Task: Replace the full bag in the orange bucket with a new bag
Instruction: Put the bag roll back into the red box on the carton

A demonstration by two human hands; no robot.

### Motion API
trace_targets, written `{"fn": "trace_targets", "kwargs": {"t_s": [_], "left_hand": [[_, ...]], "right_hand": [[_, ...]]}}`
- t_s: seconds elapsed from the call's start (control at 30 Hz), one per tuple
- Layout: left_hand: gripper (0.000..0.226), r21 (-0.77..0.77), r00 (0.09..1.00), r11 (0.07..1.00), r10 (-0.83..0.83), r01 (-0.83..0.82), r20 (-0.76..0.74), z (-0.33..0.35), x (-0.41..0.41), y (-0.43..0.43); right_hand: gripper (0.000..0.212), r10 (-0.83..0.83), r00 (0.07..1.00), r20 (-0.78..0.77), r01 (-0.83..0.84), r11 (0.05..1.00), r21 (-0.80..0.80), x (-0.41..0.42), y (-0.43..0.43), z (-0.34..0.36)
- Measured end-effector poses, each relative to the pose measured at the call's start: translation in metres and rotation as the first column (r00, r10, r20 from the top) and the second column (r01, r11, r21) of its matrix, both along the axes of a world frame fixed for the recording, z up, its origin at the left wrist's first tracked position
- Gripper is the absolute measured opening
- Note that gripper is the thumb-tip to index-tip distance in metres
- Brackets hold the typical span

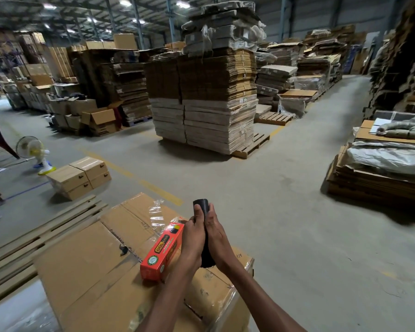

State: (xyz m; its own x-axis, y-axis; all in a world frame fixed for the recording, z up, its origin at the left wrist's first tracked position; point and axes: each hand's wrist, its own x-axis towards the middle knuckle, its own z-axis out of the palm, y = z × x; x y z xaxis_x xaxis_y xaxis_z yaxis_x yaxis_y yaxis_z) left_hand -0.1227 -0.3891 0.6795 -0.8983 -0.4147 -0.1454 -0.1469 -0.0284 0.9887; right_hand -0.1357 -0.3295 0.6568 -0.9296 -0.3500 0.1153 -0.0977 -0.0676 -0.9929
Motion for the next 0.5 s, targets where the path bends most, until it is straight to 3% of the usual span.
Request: {"fn": "trace_targets", "kwargs": {"t_s": [0.17, 0.37, 0.5], "left_hand": [[0.058, -0.041, 0.999, 0.999, 0.020, -0.019, 0.036, 0.004, -0.003, -0.003], [0.060, -0.086, 0.996, 0.993, 0.085, -0.084, 0.000, -0.005, -0.009, -0.006], [0.059, -0.038, 0.998, 0.998, 0.058, -0.056, 0.037, -0.008, -0.011, -0.004]], "right_hand": [[0.046, -0.008, 0.998, 0.066, 0.016, 0.992, -0.121, 0.008, 0.004, -0.003], [0.055, -0.017, 0.996, 0.084, 0.027, 0.992, -0.126, 0.009, 0.003, -0.005], [0.055, -0.034, 0.994, 0.105, 0.046, 0.992, -0.117, 0.007, 0.003, -0.009]]}}
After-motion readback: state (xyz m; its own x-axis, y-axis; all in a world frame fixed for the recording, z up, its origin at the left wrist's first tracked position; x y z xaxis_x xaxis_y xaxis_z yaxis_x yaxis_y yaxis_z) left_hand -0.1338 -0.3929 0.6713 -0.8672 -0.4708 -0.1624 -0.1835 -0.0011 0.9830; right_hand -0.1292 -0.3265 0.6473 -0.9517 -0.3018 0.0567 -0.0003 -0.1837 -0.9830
